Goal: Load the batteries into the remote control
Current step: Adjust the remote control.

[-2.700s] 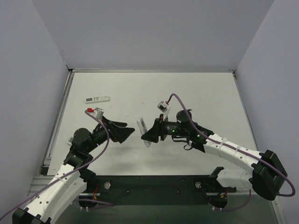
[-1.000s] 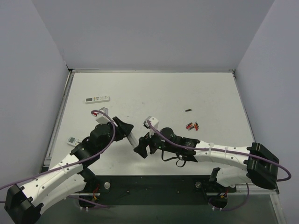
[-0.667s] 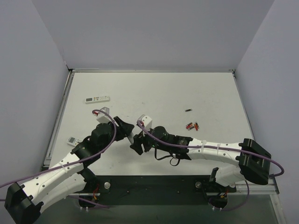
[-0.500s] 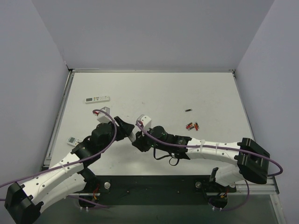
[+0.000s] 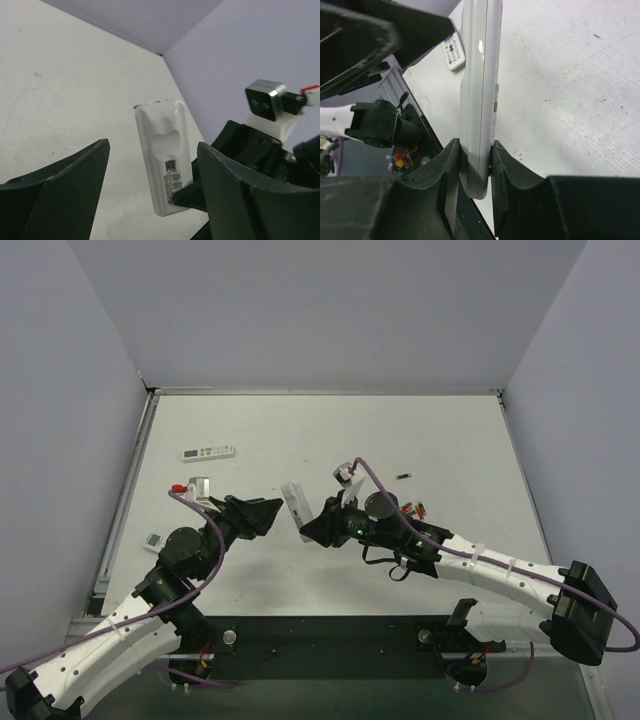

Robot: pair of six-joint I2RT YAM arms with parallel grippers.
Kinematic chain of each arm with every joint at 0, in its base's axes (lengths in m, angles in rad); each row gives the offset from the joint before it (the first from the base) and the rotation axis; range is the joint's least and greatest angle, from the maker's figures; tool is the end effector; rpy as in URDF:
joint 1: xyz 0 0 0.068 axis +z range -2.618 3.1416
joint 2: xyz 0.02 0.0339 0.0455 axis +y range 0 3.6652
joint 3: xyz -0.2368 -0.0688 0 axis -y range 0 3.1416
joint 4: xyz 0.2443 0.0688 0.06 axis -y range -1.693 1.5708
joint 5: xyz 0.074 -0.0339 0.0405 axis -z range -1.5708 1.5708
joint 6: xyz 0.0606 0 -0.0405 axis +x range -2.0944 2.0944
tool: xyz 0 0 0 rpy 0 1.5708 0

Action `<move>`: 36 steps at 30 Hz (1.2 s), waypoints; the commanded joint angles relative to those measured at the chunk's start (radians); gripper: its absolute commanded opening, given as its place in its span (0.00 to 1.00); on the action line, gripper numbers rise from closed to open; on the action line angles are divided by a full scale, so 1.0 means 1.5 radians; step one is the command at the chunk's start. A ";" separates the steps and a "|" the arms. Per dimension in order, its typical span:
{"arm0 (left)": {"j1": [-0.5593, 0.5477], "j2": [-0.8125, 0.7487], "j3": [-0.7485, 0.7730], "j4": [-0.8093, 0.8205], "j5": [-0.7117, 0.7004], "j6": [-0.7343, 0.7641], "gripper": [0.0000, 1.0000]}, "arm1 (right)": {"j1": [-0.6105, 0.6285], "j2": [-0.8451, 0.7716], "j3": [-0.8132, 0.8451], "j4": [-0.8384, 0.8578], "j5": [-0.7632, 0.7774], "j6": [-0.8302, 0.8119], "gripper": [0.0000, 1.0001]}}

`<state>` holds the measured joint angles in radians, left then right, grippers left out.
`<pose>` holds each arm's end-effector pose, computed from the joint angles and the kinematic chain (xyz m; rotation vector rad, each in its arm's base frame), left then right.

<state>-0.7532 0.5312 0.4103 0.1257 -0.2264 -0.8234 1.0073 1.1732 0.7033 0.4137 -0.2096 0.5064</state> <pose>0.1542 -0.1259 0.2642 -0.2473 1.6492 -1.0478 0.1530 0.2657 0.2672 -0.6165 1.6913 1.2998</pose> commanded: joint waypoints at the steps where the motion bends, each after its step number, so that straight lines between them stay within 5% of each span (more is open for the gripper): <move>1: 0.004 -0.041 -0.055 0.186 0.052 0.029 0.83 | -0.051 -0.049 -0.035 0.073 -0.112 0.106 0.00; 5: 0.006 -0.025 -0.099 0.329 0.105 0.004 0.85 | -0.063 -0.070 -0.056 0.145 -0.205 0.143 0.00; 18: 0.019 0.035 -0.105 0.443 0.151 -0.070 0.84 | -0.102 -0.025 -0.083 0.421 -0.361 0.291 0.00; 36: 0.064 0.121 -0.109 0.590 0.252 -0.216 0.58 | -0.102 0.034 -0.083 0.489 -0.404 0.328 0.00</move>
<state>-0.6678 0.7170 0.2520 0.9047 0.1173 -1.1046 0.8577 1.2289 0.5743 1.0096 -0.7795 0.9962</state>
